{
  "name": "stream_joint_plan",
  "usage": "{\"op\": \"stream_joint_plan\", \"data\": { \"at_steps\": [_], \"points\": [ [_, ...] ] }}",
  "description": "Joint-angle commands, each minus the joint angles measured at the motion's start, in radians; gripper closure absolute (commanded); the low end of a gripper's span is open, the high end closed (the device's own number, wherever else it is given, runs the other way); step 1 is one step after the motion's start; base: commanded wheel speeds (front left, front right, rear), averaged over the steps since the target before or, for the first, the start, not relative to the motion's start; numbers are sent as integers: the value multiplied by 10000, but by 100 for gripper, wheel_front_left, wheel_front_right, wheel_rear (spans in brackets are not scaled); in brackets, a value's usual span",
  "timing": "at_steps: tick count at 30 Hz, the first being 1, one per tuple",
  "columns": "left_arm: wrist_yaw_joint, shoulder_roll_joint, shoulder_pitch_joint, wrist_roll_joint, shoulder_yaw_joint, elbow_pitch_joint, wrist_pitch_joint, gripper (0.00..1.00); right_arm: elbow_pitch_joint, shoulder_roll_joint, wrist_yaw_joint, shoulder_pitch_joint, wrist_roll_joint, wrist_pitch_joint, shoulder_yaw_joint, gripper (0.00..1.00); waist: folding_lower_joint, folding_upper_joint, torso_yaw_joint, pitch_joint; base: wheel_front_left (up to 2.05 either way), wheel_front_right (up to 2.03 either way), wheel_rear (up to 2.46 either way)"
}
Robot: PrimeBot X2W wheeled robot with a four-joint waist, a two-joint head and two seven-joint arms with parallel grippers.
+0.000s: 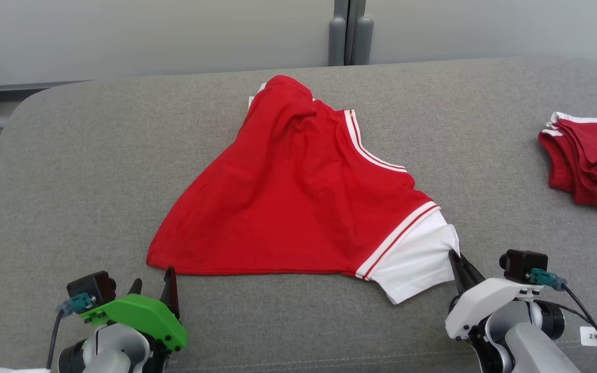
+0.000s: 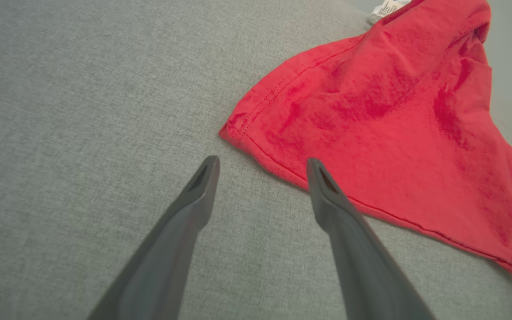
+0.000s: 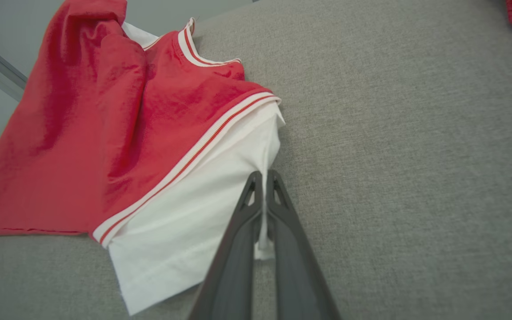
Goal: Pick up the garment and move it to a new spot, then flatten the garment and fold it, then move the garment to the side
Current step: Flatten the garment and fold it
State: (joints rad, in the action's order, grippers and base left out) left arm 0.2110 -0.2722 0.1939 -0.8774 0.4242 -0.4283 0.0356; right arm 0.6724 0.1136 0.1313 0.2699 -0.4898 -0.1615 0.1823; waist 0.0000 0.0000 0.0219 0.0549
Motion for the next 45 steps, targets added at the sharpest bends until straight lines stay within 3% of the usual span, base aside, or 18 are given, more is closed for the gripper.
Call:
{"op": "stream_joint_plan", "data": {
  "at_steps": [1, 11, 18, 20, 23, 24, 28, 29, 33, 45],
  "points": [
    [-84, 43, 388, -61, -20, -344, -53, 0, -89, 38, -12, 99, 52, 44, 17, 100, 0, 0, -74, 118, 0, 0, 0],
    [-461, 880, 1895, -486, -224, -2873, -25, 0, -448, 68, -12, 337, 234, 168, 18, 100, 0, 0, -347, 660, 0, 0, 0],
    [-659, 1142, 2559, -811, -566, -4142, 326, 0, -632, 57, -12, 453, 308, 245, 40, 100, 0, 0, -442, 847, 0, 0, 0],
    [-724, 1182, 2689, -842, -591, -4432, 421, 7, -679, 40, -12, 460, 316, 269, 58, 100, 0, 0, -458, 865, 0, 0, 0],
    [-868, 1223, 2908, -922, -664, -4785, 563, 34, -735, 24, -12, 445, 329, 260, 73, 100, 0, 0, -469, 867, 0, 0, 0],
    [-903, 1240, 2966, -940, -694, -4885, 626, 49, -747, 22, -12, 437, 337, 261, 79, 100, 0, 0, -473, 861, 0, 0, 0],
    [-1060, 1317, 3175, -1082, -879, -5258, 896, 69, -776, 30, -12, 383, 344, 275, 108, 100, 0, 0, -495, 816, 0, 0, 0],
    [-1060, 1317, 3175, -1082, -879, -5258, 896, 69, -776, 30, -12, 383, 344, 275, 108, 100, 0, 0, -495, 816, 0, 0, 0],
    [-1256, 1394, 3311, -1175, -963, -5512, 1101, 100, -802, 58, -12, 305, 328, 289, 114, 100, 0, 0, -508, 746, 0, 0, 0],
    [-2198, 1506, 3405, -1583, -1255, -5017, 1687, 100, -1637, 356, -12, 245, -614, 709, 18, 100, 0, 0, -523, 159, 0, 0, 0]
  ]
}}
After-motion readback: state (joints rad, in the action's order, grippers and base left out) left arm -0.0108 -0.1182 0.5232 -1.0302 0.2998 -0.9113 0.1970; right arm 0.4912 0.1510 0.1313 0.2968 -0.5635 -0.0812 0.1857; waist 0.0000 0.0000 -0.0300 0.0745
